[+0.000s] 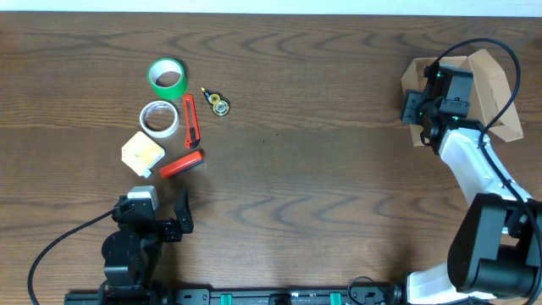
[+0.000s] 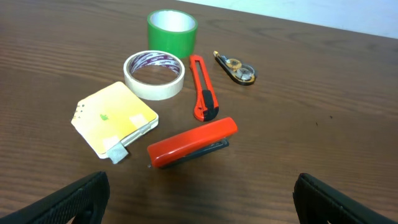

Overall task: Pack container
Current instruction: 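Reach the right gripper to the cardboard box's far flap, then drag the cardboard box left toward table center with the right gripper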

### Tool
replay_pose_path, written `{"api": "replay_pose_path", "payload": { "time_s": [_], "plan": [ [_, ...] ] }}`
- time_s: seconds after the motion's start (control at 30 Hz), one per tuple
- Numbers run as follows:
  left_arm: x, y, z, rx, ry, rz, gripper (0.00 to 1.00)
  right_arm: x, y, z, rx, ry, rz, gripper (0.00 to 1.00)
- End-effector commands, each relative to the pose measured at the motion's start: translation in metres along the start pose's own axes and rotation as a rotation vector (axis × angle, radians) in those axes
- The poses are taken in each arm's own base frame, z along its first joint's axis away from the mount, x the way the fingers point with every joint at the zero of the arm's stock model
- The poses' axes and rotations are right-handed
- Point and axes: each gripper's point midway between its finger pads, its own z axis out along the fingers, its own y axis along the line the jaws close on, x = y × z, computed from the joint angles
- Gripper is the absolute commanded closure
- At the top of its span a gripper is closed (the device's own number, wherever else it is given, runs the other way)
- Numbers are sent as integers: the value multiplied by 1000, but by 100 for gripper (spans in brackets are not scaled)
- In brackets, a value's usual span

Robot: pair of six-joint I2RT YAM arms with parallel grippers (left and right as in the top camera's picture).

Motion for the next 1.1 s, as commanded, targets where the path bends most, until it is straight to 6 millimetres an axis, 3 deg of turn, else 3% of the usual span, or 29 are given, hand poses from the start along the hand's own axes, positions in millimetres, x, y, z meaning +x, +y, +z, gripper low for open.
{"api": "replay_pose_path", "payload": {
  "time_s": [0.0, 0.3, 0.43, 0.63, 0.77, 1.07],
  "plan": [
    [7, 2, 2, -7, 12, 4, 5, -8, -4, 1, 13, -24, 5, 96],
    [7, 2, 2, -7, 11, 4, 5, -9, 8, 0, -47, -25, -5, 99],
    [7, 2, 2, -7, 11, 4, 5, -14, 36, -10, -197, -43, -66, 99],
    [7, 2, 2, -7, 12, 4, 5, -17, 87, -41, -387, -86, -237, 99],
    [7, 2, 2, -7, 12, 4, 5, 4, 132, -61, -553, -60, -399, 99],
    [7, 2, 2, -7, 12, 4, 5, 88, 214, -101, -788, 60, -839, 99]
  ]
}}
